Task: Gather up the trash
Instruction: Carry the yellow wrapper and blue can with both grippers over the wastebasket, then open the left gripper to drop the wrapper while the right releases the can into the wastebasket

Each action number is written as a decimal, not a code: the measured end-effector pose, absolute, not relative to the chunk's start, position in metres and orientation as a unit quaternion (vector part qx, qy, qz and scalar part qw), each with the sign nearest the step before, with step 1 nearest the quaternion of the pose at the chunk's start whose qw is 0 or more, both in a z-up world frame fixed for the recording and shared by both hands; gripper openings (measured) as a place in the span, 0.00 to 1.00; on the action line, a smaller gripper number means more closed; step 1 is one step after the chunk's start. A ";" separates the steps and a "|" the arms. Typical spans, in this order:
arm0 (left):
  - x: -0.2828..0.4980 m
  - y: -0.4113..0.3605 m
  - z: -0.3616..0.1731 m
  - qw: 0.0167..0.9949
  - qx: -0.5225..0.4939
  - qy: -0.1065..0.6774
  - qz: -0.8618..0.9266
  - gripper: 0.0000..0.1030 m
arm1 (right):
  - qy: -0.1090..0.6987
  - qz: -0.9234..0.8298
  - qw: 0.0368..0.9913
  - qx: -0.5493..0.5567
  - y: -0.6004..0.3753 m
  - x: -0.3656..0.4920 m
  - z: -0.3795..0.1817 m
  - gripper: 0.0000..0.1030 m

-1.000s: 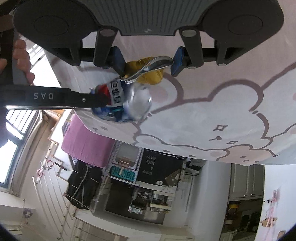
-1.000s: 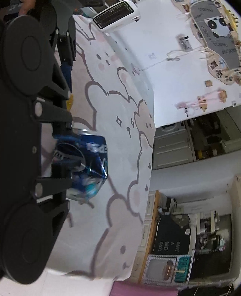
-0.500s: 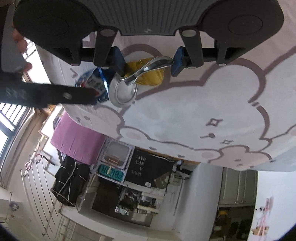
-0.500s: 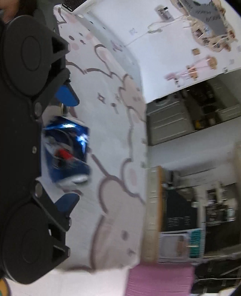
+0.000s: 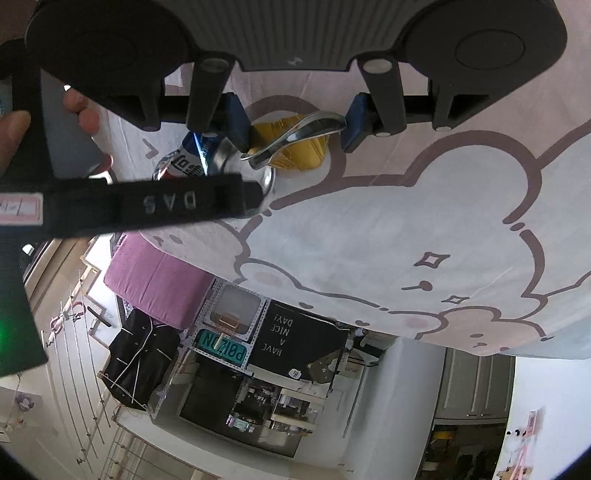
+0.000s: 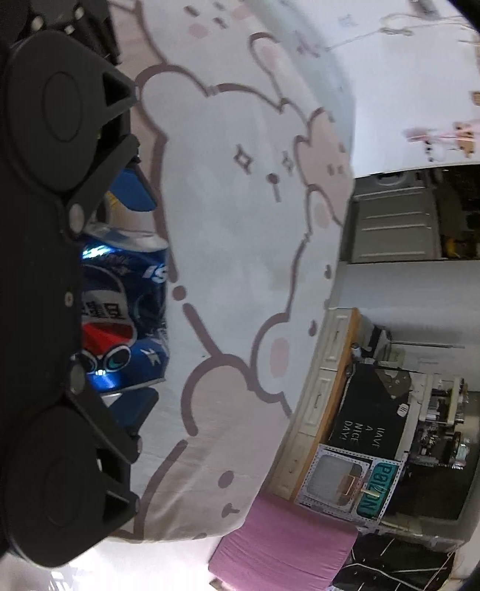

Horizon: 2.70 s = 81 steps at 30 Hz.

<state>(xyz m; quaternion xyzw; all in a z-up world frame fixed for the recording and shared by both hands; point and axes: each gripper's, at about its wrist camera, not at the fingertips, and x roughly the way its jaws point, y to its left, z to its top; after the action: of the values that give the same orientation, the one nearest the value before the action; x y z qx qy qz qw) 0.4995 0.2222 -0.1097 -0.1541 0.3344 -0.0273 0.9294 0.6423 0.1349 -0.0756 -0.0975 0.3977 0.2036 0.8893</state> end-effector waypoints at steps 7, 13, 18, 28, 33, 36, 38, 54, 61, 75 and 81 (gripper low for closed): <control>0.493 0.227 -0.106 0.930 -0.151 0.336 -0.009 0.52 | 0.401 0.215 0.884 -0.106 0.126 0.641 -0.078 0.87; 0.484 0.226 -0.090 0.933 -0.144 0.330 0.004 0.52 | 0.394 0.241 0.883 -0.086 0.108 0.629 -0.065 0.87; 0.473 0.214 -0.073 0.935 -0.135 0.329 0.004 0.52 | 0.382 0.245 0.889 -0.057 0.082 0.612 -0.048 0.87; 0.450 0.164 -0.049 0.938 -0.121 0.323 -0.012 0.52 | 0.355 0.231 0.905 -0.034 0.014 0.570 -0.020 0.87; 0.439 0.124 -0.041 0.941 -0.104 0.319 -0.038 0.52 | 0.345 0.203 0.916 -0.018 -0.032 0.544 -0.015 0.87; 0.432 0.098 -0.038 0.943 -0.094 0.315 -0.054 0.52 | 0.341 0.183 0.922 -0.013 -0.062 0.527 -0.015 0.87; 0.428 0.079 -0.039 0.943 -0.090 0.314 -0.065 0.52 | 0.339 0.170 0.925 -0.008 -0.083 0.515 -0.017 0.87; 0.406 -0.079 -0.079 0.925 -0.065 0.345 -0.148 0.52 | 0.344 0.057 0.937 0.034 -0.258 0.434 -0.056 0.87; 0.422 -0.140 -0.137 0.897 -0.053 0.408 -0.160 0.52 | 0.362 0.024 0.930 0.064 -0.319 0.421 -0.095 0.87; 0.526 -0.214 -0.274 0.838 -0.039 0.517 -0.166 0.52 | 0.428 0.011 0.898 0.103 -0.377 0.423 -0.185 0.87; 0.576 -0.235 -0.304 0.835 -0.042 0.522 -0.169 0.52 | 0.444 0.022 0.889 0.111 -0.376 0.442 -0.207 0.87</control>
<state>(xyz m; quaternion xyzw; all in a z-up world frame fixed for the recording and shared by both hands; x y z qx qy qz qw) 0.5758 -0.2353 -0.3038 -0.0424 0.5221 -0.1690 0.8349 0.4422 -0.3760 -0.2073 0.1112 0.4439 0.0223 0.8889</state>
